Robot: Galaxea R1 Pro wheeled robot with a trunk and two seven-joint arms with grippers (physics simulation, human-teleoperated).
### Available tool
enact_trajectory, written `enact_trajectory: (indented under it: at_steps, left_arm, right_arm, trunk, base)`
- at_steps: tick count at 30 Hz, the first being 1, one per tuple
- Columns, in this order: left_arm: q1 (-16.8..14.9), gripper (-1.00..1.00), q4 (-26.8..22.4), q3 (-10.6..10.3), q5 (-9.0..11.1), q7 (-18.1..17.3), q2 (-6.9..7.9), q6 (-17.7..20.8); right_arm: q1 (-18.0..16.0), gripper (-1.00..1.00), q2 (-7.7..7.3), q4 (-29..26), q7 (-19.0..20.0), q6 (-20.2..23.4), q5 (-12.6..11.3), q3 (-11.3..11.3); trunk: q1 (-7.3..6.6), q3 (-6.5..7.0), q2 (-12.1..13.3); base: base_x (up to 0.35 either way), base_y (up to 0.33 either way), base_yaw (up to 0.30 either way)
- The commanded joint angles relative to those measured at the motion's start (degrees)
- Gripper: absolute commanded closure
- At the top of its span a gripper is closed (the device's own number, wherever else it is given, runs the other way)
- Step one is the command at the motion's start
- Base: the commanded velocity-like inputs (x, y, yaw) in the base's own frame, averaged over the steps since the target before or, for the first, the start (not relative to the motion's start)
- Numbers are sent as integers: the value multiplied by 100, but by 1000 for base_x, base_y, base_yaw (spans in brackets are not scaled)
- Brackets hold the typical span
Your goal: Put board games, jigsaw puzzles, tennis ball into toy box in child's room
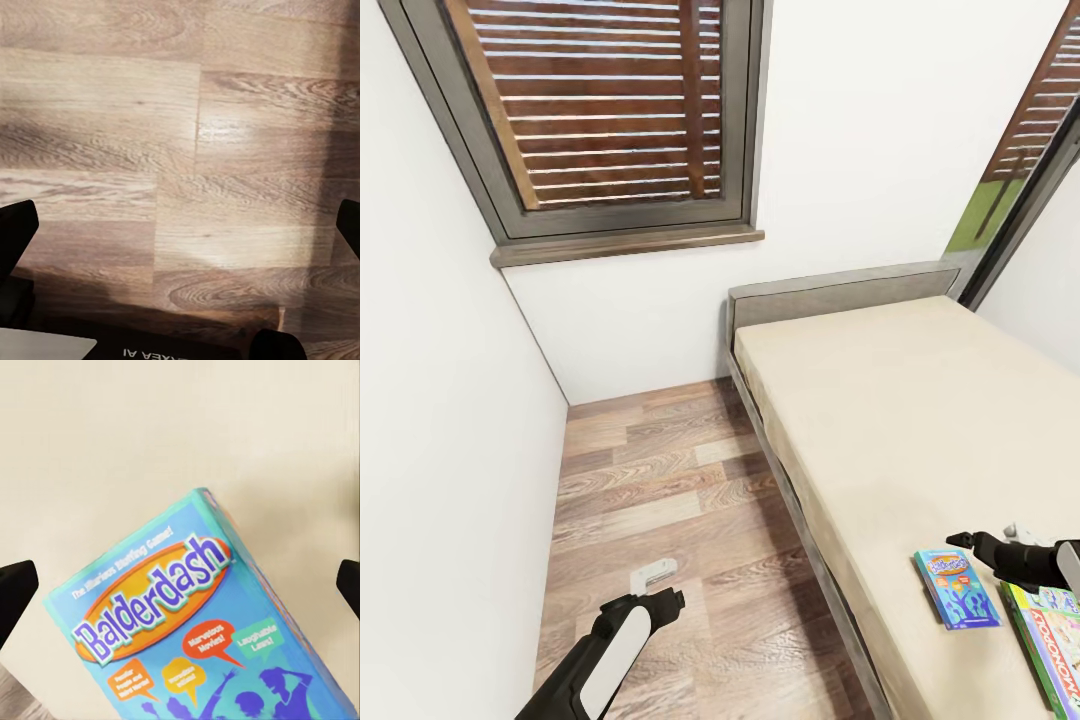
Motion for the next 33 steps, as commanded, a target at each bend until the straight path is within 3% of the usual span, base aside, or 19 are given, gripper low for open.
enact_trajectory:
  at_steps: [1, 12, 33]
  left_arm:
    - [-3, -100, -8, -11, 51, 52, 2, 5]
    - [-3, -100, -8, -11, 51, 52, 2, 5]
    - [-3, -100, -11, -11, 56, 52, 2, 5]
  right_arm:
    - [-8, -100, -13, 18, -34, 40, -39, -51]
    - [-21, -100, -76, 194, -109, 30, -38, -216]
    - [-17, -100, -80, 213, -113, 18, -32, -262]
  trunk:
    - [0, -4, -2]
    - [0, -4, -2]
    - [0, -4, -2]
  base:
    - [0, 0, 0]
    - [0, 0, 0]
    - [0, 0, 0]
